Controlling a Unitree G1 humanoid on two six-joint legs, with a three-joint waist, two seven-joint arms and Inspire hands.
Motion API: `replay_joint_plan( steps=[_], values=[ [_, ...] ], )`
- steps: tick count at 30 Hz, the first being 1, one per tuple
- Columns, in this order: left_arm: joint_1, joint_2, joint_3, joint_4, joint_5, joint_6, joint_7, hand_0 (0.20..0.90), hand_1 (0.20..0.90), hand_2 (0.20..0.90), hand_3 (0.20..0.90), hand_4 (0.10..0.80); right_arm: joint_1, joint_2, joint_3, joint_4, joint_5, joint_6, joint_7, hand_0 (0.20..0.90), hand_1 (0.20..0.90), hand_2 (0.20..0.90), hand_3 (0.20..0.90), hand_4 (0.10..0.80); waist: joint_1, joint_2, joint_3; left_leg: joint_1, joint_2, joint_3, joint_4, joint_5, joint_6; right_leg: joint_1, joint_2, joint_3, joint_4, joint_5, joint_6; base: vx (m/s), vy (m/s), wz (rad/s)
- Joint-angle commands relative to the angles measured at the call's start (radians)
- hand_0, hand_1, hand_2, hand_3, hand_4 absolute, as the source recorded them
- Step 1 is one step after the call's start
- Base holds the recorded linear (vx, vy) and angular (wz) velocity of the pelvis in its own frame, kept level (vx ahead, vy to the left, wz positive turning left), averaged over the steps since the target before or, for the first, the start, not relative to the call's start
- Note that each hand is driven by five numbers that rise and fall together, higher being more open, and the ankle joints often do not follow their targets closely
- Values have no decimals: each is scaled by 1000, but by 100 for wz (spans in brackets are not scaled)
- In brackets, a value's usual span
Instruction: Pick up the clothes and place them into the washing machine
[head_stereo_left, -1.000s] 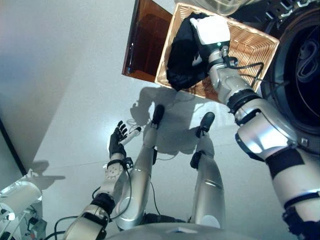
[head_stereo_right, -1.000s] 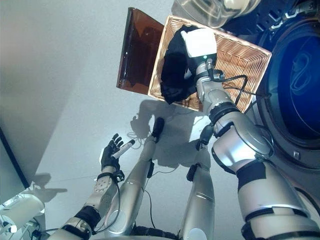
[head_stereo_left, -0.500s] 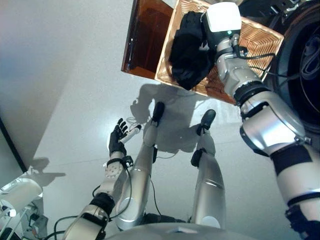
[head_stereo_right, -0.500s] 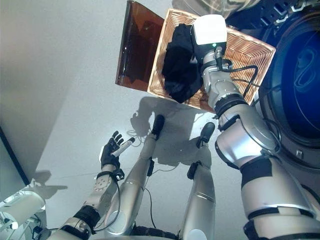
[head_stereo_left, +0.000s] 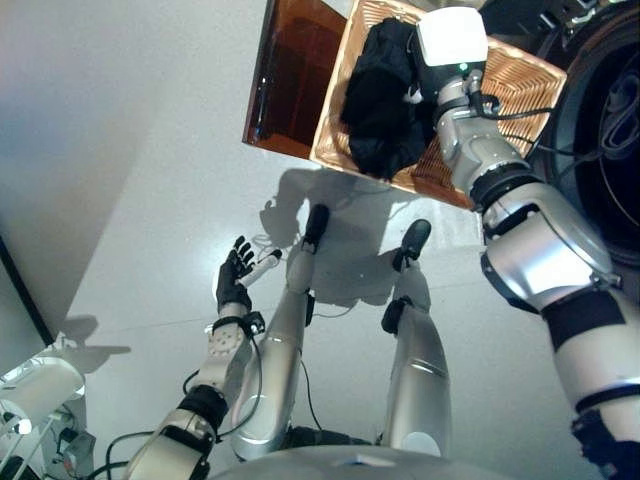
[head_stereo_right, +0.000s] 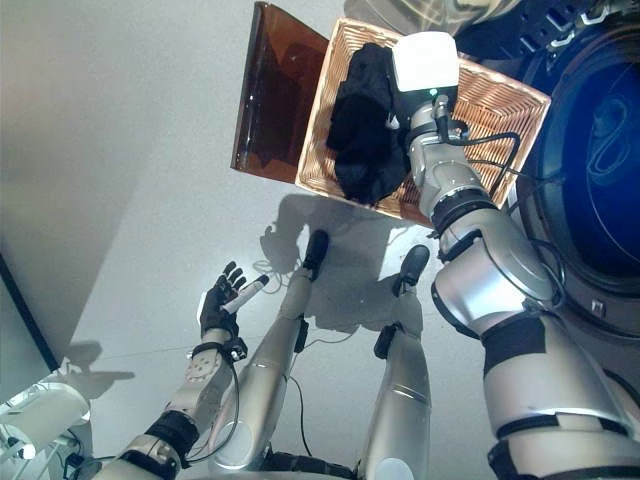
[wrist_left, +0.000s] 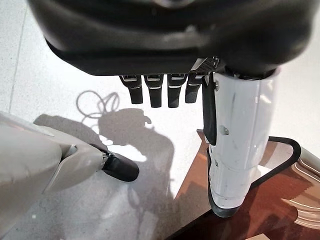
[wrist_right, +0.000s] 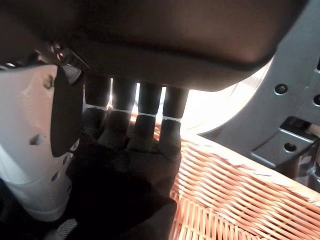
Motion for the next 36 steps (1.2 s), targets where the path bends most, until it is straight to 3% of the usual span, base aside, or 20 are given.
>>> replay_joint_plan(
  steps=[1,10,14,15,18,20,26,36],
  values=[
    [68,64,-7,-45,12,-32,14,900,900,900,900,800,-80,-118,-13,-22,31,37,-67,200,200,200,200,300,16,18,-9,-10,-10,32,1,-22,-28,11,-42,71,86,-131,27,0,0,0],
    [65,56,8,22,2,-25,21,900,900,900,900,800,5,-54,-190,-89,278,-46,-102,200,200,200,200,300,-1,-4,-9,66,-5,45,-5,-32,-22,91,-39,69,68,-131,27,0,0,0],
    [63,48,26,71,-2,-12,28,900,900,900,900,800,88,1,-333,-174,488,-119,-121,200,200,200,200,300,-16,-23,-9,106,-1,56,1,-42,-16,136,-38,70,59,-131,26,20,0,-4],
    [65,45,36,90,-3,-3,35,900,900,900,900,800,156,41,-410,-235,624,-167,-115,200,200,200,200,300,-26,-32,-9,134,2,60,4,-51,-13,164,-37,70,57,-136,26,25,2,-4],
    [68,44,53,110,-1,6,30,900,900,900,900,800,226,63,-454,-298,695,-201,-103,200,200,200,200,300,-35,-42,-9,158,2,66,12,-59,-10,199,-37,69,50,-135,26,22,-7,-9],
    [69,44,52,110,-1,7,30,900,900,900,900,800,228,63,-454,-300,695,-200,-103,200,200,200,200,300,-35,-42,-9,160,2,66,12,-59,-10,201,-37,68,49,-136,26,17,-7,-12],
    [80,41,80,146,12,27,18,900,900,900,900,800,383,128,-572,-387,919,-280,-47,200,200,200,200,300,-48,-45,-10,217,0,79,37,-82,-3,272,-39,68,40,-140,27,23,-2,-2],
    [89,37,76,158,2,46,2,900,900,900,900,800,474,248,-707,-456,1417,-417,78,200,200,200,200,300,-57,-24,-20,252,-6,94,58,-103,5,305,-43,80,46,-152,26,16,5,-7]
  ],
)
